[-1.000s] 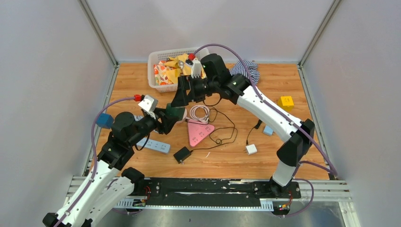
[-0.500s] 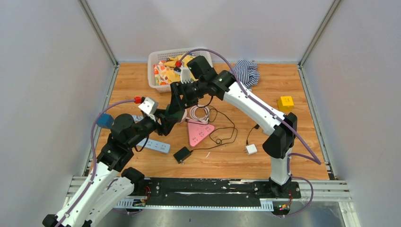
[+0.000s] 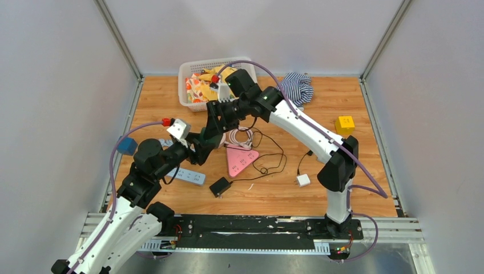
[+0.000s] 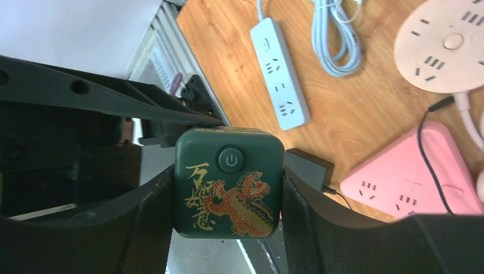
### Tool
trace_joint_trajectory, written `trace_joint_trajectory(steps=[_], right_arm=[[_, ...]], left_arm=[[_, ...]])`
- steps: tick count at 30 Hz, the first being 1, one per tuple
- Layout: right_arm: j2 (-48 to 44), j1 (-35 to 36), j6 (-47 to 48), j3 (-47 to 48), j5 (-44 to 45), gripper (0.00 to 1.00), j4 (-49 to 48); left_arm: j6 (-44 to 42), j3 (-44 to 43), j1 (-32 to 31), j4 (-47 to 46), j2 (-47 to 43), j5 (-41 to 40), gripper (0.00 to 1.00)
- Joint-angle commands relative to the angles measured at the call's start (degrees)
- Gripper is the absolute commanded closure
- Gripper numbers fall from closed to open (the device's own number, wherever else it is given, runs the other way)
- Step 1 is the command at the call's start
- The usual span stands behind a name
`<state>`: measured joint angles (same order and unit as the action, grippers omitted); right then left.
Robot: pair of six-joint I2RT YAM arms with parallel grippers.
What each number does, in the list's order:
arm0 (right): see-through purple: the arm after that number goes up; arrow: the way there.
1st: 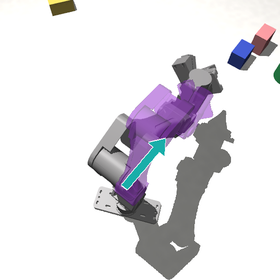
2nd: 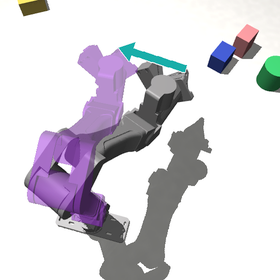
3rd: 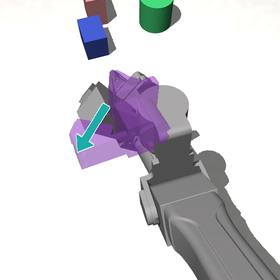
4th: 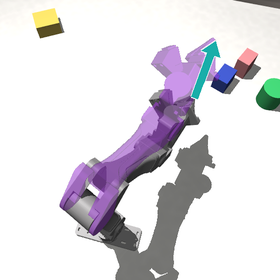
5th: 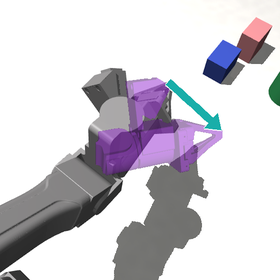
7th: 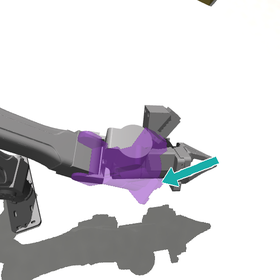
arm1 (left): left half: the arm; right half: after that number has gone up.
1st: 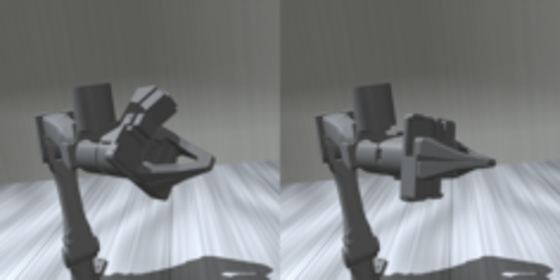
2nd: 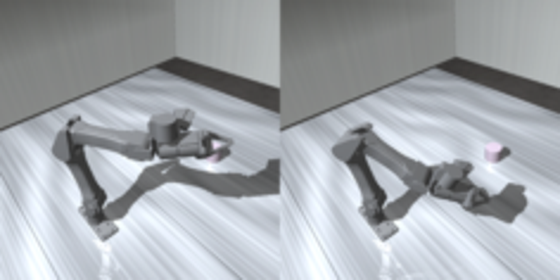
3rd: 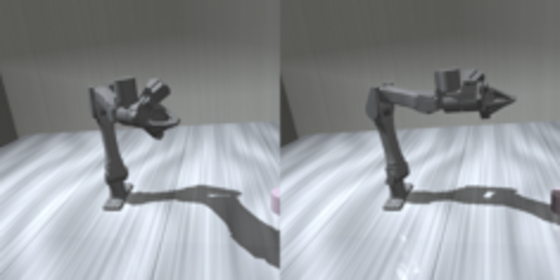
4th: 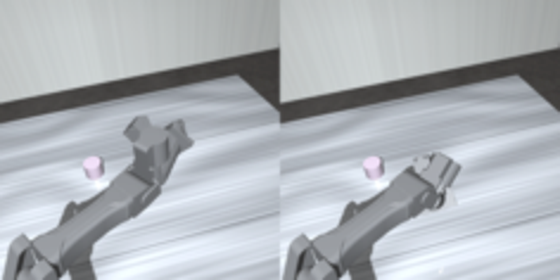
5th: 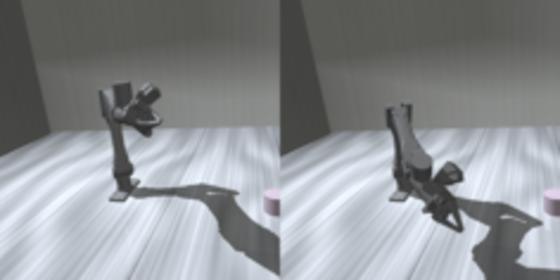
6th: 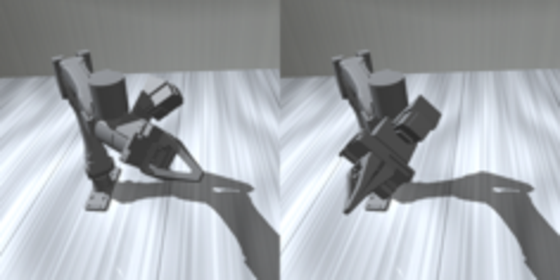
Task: Insert the plug
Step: Pick up the plug from the center of the board, then insert the plug into the socket.
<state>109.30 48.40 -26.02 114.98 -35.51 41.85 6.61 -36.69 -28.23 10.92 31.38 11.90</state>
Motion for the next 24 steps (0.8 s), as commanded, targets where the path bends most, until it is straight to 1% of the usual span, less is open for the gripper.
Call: trace_joint_trajectory(steps=[1, 3, 5, 6, 7, 11, 17, 20, 24], right_arm=[[-3.5, 0.4, 2.0, -3.9, 3.2, 1.00, -2.3], [-5.1, 0.0, 2.2, -6.7, 5.1, 1.00, -4.4], [-7.4, -0.7, 2.6, -10.4, 8.0, 1.00, -6.8], [-8.4, -1.0, 2.7, -12.2, 9.3, 1.00, -8.1], [-9.5, -1.2, 2.9, -14.1, 10.6, 1.00, -9.8], [-14.0, -1.4, 5.4, -21.4, 14.3, 1.00, -16.3], [-21.8, -1.2, 12.5, -35.8, 18.3, 1.00, -28.3], [-25.7, -0.7, 16.3, -43.9, 20.9, 1.00, -35.5], [-30.1, 0.7, 20.7, -53.8, 23.1, 1.00, -44.8]], left_arm=[[1.8, -0.8, -0.2, -0.1, -0.5, -1.6, 0.28], [2.7, -0.8, -0.2, 0.3, -0.6, -1.7, 0.21], [3.7, -0.8, -0.2, 0.3, -0.8, -1.7, 0.11], [4.1, -0.8, -0.2, 0.3, -0.8, -1.7, 0.02], [4.6, -0.9, -0.2, 0.5, -0.8, -1.8, 0.00], [7.0, -1.4, -0.2, 2.0, -0.5, -4.7, 0.00], [12.4, -3.7, -0.2, 8.6, 3.2, -10.9, 0.00], [15.2, -4.2, -0.2, 10.4, 6.2, -11.1, 0.00], [19.0, -4.1, 0.1, 10.6, 9.2, -10.2, 0.00]])
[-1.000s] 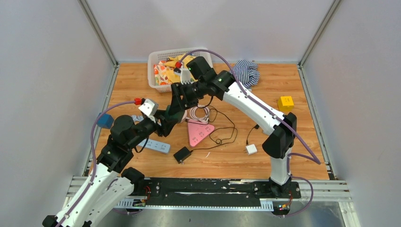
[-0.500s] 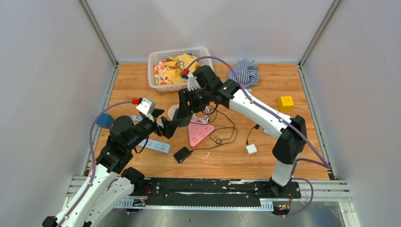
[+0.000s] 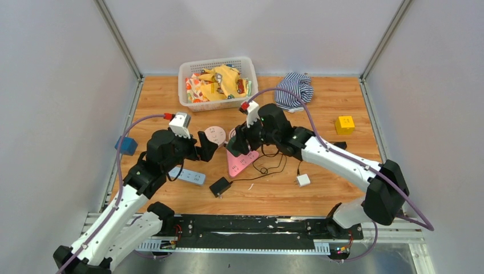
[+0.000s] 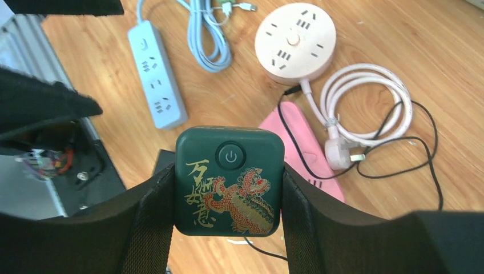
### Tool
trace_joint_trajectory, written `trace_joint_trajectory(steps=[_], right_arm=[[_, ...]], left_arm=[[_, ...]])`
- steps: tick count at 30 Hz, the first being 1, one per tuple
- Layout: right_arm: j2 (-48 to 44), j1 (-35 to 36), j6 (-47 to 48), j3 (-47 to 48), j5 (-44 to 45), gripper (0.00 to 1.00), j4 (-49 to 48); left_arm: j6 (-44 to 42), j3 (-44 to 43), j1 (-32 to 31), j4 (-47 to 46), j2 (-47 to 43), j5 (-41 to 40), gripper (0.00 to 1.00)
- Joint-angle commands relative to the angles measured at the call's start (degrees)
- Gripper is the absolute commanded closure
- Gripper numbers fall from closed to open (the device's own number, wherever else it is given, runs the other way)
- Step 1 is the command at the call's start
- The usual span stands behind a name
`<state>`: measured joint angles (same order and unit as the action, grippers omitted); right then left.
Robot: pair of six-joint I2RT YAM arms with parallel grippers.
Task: Insert the plug
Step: Insert the plug into the socket.
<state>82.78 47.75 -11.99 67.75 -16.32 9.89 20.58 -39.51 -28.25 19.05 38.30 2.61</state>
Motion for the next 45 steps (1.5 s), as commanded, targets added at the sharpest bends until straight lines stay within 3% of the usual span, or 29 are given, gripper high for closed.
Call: trace_joint_trajectory(steps=[1, 12, 18, 24, 33, 45], right_arm=[[-4.3, 1.7, 7.5, -8.6, 4.2, 1.00, -15.0], [-5.5, 3.2, 10.9, -21.6, 4.6, 1.00, -30.6], [-5.6, 3.4, 13.0, -25.6, 8.9, 1.00, -33.3], [-6.1, 3.4, 14.7, -27.3, 12.7, 1.00, -31.0], [-4.1, 3.3, 17.8, -28.5, 19.1, 1.00, -33.8], [3.7, 1.6, 20.2, -23.1, 23.6, 1.00, -38.2]], left_arm=[[5.8, -1.1, 0.3, 2.2, 2.9, -0.3, 0.00], [13.4, 1.3, 8.5, -1.8, 7.9, 12.5, 0.04], [11.0, 0.1, 10.1, 0.1, 10.9, 15.4, 0.05], [5.8, -1.8, 10.1, 3.3, 13.6, 15.6, 0.05], [5.9, -0.3, 10.1, 2.2, 15.1, 17.5, 0.08], [6.6, 0.2, 10.1, 2.4, 15.8, 19.8, 0.13]])
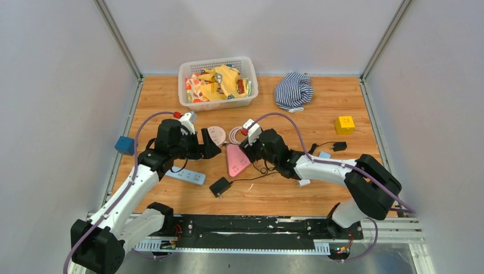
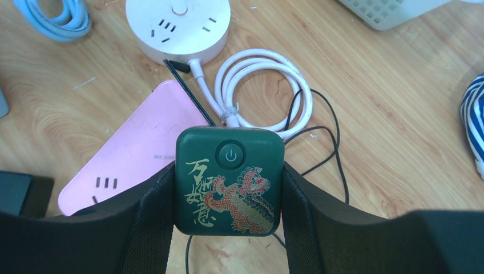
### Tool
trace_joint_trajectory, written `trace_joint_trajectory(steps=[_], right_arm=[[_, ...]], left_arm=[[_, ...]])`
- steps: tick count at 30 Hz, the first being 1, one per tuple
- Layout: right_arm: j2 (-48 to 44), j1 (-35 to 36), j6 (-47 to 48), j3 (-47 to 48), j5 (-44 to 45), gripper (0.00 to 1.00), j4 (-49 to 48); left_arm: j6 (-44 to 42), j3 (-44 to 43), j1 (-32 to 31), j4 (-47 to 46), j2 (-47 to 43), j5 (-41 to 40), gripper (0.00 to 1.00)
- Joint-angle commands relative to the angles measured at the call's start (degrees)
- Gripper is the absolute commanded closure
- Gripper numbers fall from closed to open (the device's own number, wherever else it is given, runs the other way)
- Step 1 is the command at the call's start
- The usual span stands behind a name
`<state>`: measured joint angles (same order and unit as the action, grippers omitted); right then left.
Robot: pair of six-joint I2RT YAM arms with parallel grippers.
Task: Insert the plug
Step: Insert the plug into the socket.
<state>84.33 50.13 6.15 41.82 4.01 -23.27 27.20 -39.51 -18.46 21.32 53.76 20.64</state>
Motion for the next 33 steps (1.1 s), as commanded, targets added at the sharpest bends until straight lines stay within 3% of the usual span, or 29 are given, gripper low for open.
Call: trace_joint_trajectory(steps=[1, 15, 23, 33], right_arm=[[2.7, -1.2, 2.1, 3.2, 3.4, 1.00, -5.5], [6.8, -5.6, 1.0, 3.4, 2.6, 1.00, -7.6], [4.9, -6.8, -0.9, 3.9, 6.0, 1.00, -2.8], [-4.4, -6.8, -1.0, 2.7, -5.9, 1.00, 4.8]], left_arm=[[0.3, 0.4, 0.4, -0.1, 0.4, 1.9, 0.13], [7.4, 1.9, 0.4, -5.4, 5.7, 7.0, 0.21], [8.8, 2.1, 0.3, -6.8, 7.9, 8.8, 0.24], [9.0, 2.8, 0.3, -8.2, 9.4, 8.9, 0.25]])
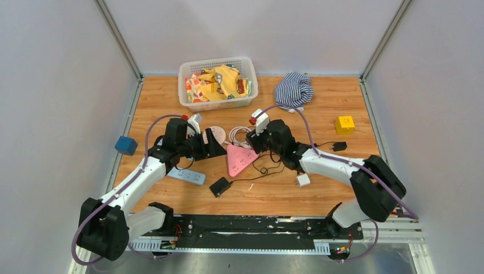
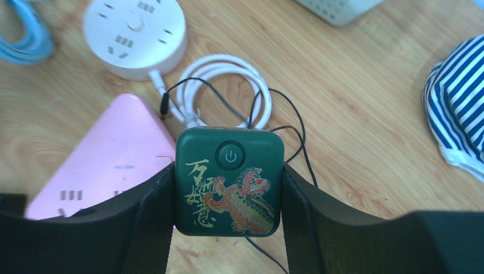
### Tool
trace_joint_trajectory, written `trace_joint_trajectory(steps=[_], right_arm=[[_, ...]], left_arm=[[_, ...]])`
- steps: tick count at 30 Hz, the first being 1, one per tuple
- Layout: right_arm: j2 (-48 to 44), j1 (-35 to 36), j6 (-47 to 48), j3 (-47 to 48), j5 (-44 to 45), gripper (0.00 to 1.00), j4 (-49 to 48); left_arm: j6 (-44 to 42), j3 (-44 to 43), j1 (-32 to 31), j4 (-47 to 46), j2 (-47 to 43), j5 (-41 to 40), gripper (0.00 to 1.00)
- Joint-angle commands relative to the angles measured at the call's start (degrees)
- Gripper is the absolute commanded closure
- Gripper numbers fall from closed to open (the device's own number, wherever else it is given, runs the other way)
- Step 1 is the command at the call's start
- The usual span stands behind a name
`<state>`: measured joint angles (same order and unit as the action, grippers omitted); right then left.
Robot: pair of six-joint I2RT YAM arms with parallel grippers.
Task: Insert the plug
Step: Insert the plug into the socket.
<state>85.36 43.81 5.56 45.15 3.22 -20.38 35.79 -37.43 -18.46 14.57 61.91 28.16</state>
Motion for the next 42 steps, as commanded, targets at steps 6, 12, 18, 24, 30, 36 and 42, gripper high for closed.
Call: trace_joint_trajectory(steps=[6, 12, 18, 24, 30, 36, 42], right_arm=[[-9.7, -0.5, 1.3, -5.3, -8.9, 1.00, 0.0], [-10.6, -0.5, -0.6, -7.8, -9.7, 1.00, -1.4], [-9.8, -0.5, -3.0, -9.9, -11.6, 1.00, -4.4], [-8.5, -0.6, -3.6, -11.0, -12.0, 1.00, -6.4], [-7.5, -0.5, -3.6, -11.1, -12.5, 1.00, -7.5], [-6.3, -0.5, -3.6, -12.1, -12.8, 1.00, -10.0], [-4.5, -0.5, -3.7, -10.9, -13.8, 1.00, -8.9]], left_arm=[[2.3, 1.9, 0.4, -4.3, 2.7, 3.1, 0.25], [3.1, 2.4, 0.3, -5.3, 4.0, 4.1, 0.26], [3.9, 3.1, 0.3, -7.0, 5.7, 5.4, 0.27], [4.3, 3.5, 0.4, -8.0, 6.8, 5.5, 0.30], [5.2, 3.6, 0.3, -9.3, 8.6, 6.0, 0.31], [6.2, 3.8, 0.3, -10.5, 9.7, 6.5, 0.34], [6.3, 2.9, 0.3, -9.5, 11.3, 5.3, 0.37]])
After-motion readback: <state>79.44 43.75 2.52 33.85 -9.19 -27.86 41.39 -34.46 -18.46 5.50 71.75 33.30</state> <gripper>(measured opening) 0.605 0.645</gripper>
